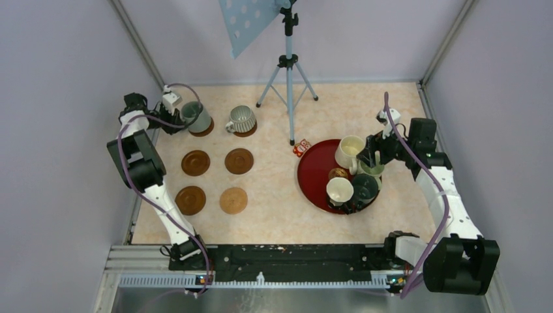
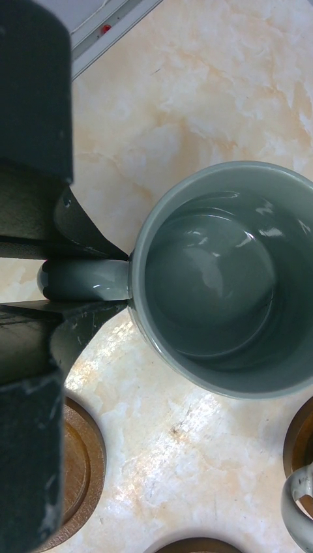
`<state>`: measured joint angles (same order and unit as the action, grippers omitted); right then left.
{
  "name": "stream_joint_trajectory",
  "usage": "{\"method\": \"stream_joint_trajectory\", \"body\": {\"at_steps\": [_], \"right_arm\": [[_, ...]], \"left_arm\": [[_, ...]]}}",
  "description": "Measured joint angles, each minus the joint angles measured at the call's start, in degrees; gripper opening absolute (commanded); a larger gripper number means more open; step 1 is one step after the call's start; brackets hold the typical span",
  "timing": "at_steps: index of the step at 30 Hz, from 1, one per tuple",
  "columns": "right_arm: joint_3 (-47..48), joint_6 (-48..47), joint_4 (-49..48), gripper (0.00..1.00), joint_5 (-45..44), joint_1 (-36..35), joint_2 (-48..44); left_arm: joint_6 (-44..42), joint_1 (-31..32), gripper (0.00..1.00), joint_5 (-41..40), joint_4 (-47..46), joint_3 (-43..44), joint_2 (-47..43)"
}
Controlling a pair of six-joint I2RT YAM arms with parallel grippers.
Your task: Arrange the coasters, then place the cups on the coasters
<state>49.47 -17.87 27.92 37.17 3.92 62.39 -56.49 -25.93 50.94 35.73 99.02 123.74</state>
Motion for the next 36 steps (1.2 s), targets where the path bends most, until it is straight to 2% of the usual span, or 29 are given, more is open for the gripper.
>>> {"method": "stream_joint_trajectory", "body": {"at_steps": [5,15,25,36], "right_arm": [[0.0,0.0,0.0,0.72,0.0,0.0,0.0],[0.0,0.0,0.0,0.72,0.0,0.0,0.0],[0.0,0.0,0.0,0.72,0.0,0.0,0.0],[0.0,0.0,0.0,0.72,0.0,0.0,0.0]], "left_arm": [[-0.5,0.3,0.03,-0.9,0.4,0.0,0.5],[-0.5,0.9,0.17,-1.5,0.3,0.0,0.9],[-0.6,0.9,0.53,-1.0,-0.2,0.0,0.9],[-0.6,0.9,0.76,-1.4,1.6,0.0,-0.5]]}}
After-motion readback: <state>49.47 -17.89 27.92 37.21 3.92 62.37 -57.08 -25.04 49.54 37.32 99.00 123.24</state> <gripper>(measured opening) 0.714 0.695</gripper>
